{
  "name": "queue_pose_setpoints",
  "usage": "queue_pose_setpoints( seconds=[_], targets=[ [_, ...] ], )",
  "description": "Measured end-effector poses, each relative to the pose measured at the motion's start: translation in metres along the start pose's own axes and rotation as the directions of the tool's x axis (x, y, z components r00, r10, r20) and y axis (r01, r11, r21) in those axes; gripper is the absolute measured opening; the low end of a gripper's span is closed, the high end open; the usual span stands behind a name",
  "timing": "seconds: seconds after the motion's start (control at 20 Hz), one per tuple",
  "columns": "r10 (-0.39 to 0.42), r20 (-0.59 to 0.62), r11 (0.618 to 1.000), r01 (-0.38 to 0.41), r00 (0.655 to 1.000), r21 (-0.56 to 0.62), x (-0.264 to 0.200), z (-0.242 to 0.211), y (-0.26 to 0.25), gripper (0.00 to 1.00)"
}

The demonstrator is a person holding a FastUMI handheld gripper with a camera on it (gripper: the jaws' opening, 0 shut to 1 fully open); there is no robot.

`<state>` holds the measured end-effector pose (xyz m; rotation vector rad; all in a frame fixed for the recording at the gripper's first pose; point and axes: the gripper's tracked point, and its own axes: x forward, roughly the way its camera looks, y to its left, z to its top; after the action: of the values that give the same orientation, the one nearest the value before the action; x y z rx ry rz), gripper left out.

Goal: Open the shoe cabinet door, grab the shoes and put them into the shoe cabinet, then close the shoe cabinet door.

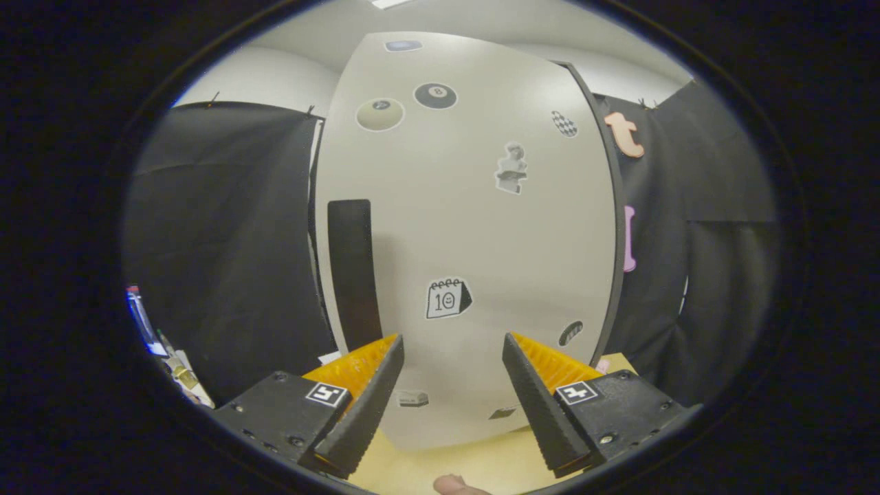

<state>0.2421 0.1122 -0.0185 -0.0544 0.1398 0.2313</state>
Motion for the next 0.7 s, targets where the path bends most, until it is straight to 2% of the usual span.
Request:
queue_pose_setpoints(
  seconds=[0.2,0.55,0.7],
  targets=[
    [-0.036,0.024,0.999,0.037,0.999,-0.017,-0.017,-0.013,0.007,0.97],
    [-0.064,0.12,0.997,0.068,0.991,-0.036,-0.081,-0.031,0.017,0.97],
    [-0.041,0.123,0.999,0.045,0.992,-0.027,-0.116,-0.047,0.024,0.97]
  ],
)
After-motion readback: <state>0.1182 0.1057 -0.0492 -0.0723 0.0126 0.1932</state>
